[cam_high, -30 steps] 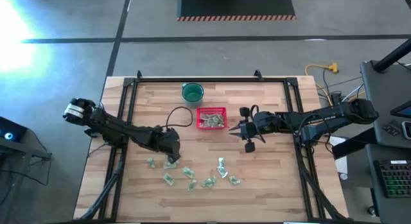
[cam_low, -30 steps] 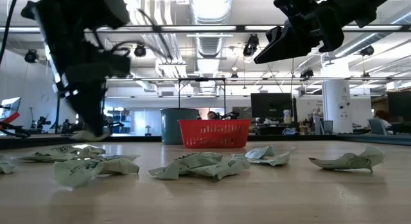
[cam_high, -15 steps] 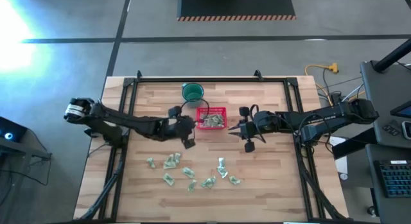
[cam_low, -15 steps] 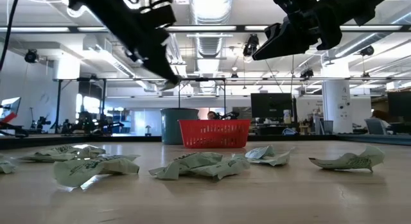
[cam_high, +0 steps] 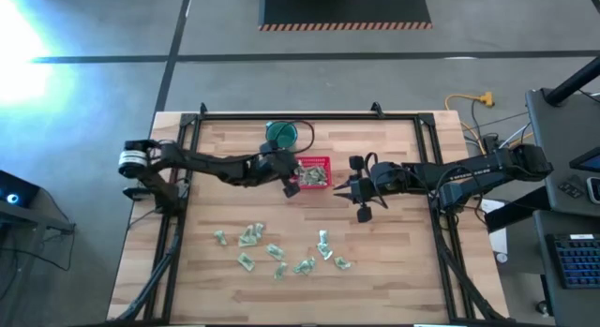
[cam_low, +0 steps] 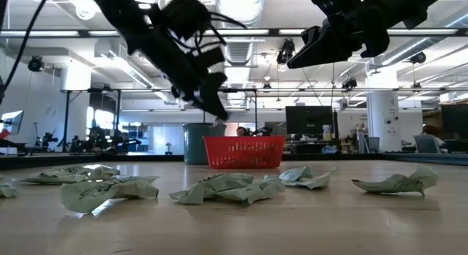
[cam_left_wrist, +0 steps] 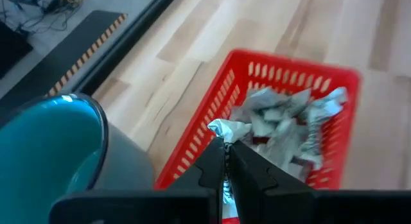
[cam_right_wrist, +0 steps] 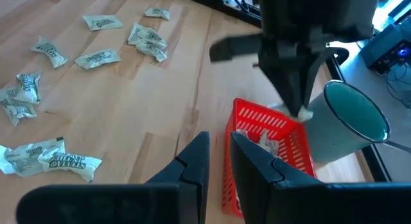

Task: Pick and place items into bin
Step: Put the light green stevia packet into the red bin

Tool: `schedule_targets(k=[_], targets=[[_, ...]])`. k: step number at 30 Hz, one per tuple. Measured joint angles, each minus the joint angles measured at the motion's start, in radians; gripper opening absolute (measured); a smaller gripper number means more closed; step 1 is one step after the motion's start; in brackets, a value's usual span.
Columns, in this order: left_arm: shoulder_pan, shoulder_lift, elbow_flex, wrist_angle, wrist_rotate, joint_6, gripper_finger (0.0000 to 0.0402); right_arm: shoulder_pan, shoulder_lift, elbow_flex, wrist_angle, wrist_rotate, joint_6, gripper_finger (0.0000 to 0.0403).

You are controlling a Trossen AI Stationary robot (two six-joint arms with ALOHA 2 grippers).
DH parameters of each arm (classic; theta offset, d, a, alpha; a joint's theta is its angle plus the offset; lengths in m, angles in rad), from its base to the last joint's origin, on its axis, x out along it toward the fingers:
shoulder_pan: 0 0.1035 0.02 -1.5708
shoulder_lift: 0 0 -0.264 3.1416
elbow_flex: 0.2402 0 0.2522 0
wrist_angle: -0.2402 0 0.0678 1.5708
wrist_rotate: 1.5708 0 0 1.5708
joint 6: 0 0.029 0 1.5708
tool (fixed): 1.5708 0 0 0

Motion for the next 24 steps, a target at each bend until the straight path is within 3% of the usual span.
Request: schedule_targets(k=[8,19,24], targets=[[0.007,0.077,0.034,0.009,0.008,0.036,0.0017,0.0,0.0,0.0,-0.001,0.0,-0.015,0.0052],[0.006,0.061,0.053,0.007,0.01,0.046,0.013,0.0,0.0,0.0,-0.001,0.002,-0.015,0.0052],[0.006,0.052,0.052,0.008,0.012,0.04,0.0159,0.0,0.0,0.0,-0.002,0.002,-0.015,0.0052]])
